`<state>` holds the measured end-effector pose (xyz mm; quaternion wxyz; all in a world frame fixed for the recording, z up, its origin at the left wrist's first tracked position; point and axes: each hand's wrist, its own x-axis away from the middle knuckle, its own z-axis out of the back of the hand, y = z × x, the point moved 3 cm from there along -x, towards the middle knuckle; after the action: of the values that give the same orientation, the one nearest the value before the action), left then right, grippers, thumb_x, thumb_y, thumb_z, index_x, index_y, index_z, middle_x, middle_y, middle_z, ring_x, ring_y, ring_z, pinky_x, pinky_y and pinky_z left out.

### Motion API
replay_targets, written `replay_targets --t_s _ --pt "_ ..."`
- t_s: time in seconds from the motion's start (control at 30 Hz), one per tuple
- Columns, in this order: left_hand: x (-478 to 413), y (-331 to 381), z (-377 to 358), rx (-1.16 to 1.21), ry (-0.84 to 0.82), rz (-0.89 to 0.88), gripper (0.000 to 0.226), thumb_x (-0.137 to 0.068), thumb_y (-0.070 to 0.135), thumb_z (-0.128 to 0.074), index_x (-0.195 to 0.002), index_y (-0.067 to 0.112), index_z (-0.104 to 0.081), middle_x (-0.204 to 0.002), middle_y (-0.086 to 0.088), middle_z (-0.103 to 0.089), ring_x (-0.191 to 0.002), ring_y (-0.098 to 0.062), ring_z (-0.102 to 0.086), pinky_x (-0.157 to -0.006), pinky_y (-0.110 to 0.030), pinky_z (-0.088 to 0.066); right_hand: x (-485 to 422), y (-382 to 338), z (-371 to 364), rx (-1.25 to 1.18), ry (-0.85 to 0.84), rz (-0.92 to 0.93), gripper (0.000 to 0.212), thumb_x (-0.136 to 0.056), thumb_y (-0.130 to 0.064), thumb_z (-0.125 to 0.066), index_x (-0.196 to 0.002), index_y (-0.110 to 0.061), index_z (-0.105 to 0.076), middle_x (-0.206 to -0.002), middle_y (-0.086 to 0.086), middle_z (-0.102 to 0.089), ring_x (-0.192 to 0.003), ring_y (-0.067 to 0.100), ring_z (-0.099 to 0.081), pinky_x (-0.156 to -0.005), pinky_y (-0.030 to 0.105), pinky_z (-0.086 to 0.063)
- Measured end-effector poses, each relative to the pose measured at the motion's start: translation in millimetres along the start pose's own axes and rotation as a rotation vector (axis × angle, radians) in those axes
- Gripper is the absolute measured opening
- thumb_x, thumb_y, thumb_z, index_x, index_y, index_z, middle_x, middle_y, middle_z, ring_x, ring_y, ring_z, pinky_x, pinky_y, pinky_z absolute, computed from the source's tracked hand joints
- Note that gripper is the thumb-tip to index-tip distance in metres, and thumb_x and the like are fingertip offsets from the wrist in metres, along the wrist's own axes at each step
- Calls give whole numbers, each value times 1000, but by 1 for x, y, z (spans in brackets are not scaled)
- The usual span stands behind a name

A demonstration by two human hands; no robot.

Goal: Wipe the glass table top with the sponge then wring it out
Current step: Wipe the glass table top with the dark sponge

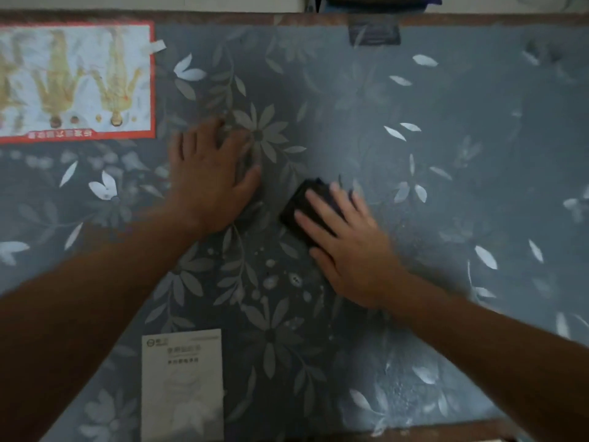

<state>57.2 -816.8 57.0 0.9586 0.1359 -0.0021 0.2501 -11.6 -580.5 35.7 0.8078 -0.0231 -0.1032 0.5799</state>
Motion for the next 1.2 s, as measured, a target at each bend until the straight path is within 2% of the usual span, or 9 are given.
replay_targets --t_s 0.07,0.23,0.4,0.47,0.63,0.7,0.93,1.1,1.2 --pt "41 11 -5 -12 -54 20 62 -88 59 -37 -140 25 -46 -151 -20 -34 -138 -41 -33 -114 -59 -22 7 28 3 65 -2 73 57 -98 -39 -37 -153 -24 -37 -163 10 -31 -149 43 -24 -121 61 -18" --pt "107 11 -31 24 -208 136 78 -88 69 -22 -156 31 -21 -167 -10 -3 -153 -30 2 -122 -54 -2 -10 109 19 -60 126 -564 60 -100 -43 -29 -158 -25 -27 -168 8 -17 -153 41 -11 -124 56 -9" --pt "110 9 -46 -36 -275 157 84 -84 78 -6 -156 37 10 -164 -3 23 -149 -21 28 -121 -51 12 58 -1 -9 -40 20 -2 57 -100 -41 -40 -155 -26 -34 -166 7 -23 -153 39 -15 -123 57 -11" --pt "109 10 -46 -29 -283 167 85 -83 80 -5 -155 38 11 -164 -2 24 -148 -21 28 -120 -50 13 69 14 -9 -37 14 28 56 -100 -39 -41 -154 -26 -36 -165 7 -26 -152 39 -18 -123 58 -10" --pt "108 12 -45 -53 -297 187 87 -80 82 -3 -154 39 14 -164 -2 24 -149 -21 27 -120 -50 13 27 127 15 -100 183 -693 61 -99 -42 -29 -158 -23 -28 -168 10 -16 -153 41 -11 -124 56 -9" --pt "108 13 -44 -65 -310 184 88 -80 82 -3 -154 38 15 -164 -3 25 -149 -22 28 -120 -51 13 7 134 21 -158 187 -803 63 -100 -45 -26 -159 -25 -22 -169 7 -8 -154 39 -3 -125 53 -4" --pt "108 13 -42 -80 -349 171 87 -80 81 -4 -152 38 20 -162 -4 29 -147 -23 31 -120 -53 13 49 18 -5 -12 -26 110 56 -102 -41 -35 -156 -26 -31 -166 7 -22 -153 38 -15 -124 57 -12" --pt "109 12 -43 -80 -327 156 85 -83 78 -6 -153 37 19 -162 -4 28 -148 -24 30 -119 -53 14 -16 61 10 -101 145 -470 57 -102 -40 -29 -157 -24 -29 -167 8 -20 -152 41 -15 -123 57 -11" --pt "109 13 -43 -80 -316 165 82 -84 73 -4 -153 36 18 -162 -4 28 -148 -23 29 -119 -53 15 4 -8 -4 -56 109 -238 58 -101 -41 -31 -157 -24 -30 -167 9 -21 -152 40 -14 -121 59 -15"
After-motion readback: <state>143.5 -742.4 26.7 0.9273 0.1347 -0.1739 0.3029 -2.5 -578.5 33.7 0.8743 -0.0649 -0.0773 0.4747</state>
